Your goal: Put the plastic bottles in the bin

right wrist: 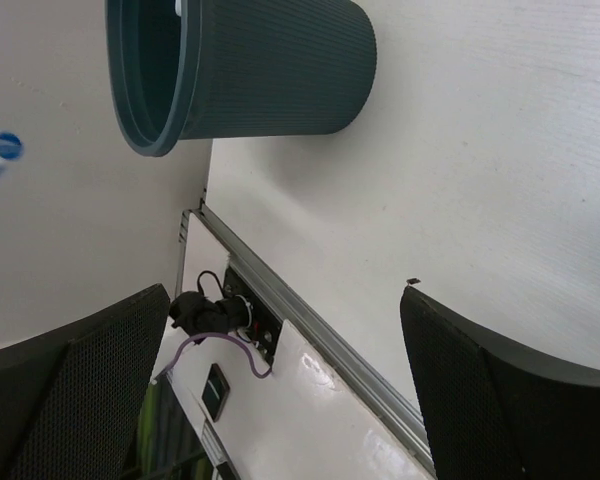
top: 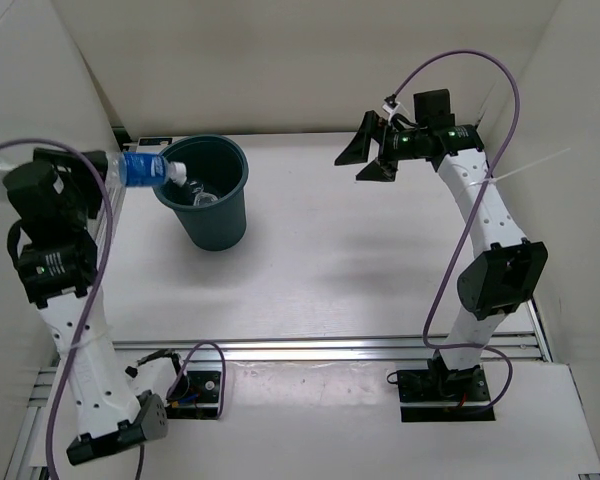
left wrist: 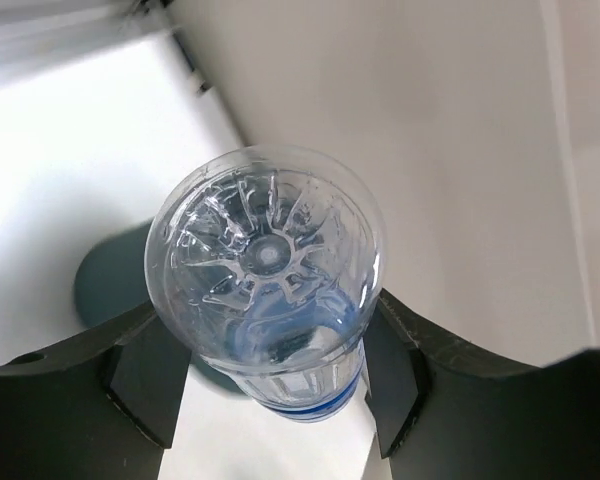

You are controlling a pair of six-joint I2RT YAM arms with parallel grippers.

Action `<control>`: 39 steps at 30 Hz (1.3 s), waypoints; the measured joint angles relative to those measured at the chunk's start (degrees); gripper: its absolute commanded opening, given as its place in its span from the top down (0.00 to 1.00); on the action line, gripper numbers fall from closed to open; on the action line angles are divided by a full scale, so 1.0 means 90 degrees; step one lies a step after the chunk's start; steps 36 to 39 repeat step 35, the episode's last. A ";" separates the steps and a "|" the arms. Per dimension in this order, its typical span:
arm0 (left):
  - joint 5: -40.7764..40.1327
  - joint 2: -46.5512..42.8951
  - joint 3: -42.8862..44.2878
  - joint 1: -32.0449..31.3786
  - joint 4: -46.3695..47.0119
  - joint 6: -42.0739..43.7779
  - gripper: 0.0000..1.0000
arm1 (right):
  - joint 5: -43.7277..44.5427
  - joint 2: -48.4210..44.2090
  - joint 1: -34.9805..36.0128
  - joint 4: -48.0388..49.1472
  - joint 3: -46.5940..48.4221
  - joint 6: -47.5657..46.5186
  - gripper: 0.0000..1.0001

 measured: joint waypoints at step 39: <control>-0.4022 -0.2489 -0.4707 -0.2050 -0.0277 0.1056 0.00 | 0.0153 0.0051 -0.0299 -0.0005 0.0214 0.0170 0.00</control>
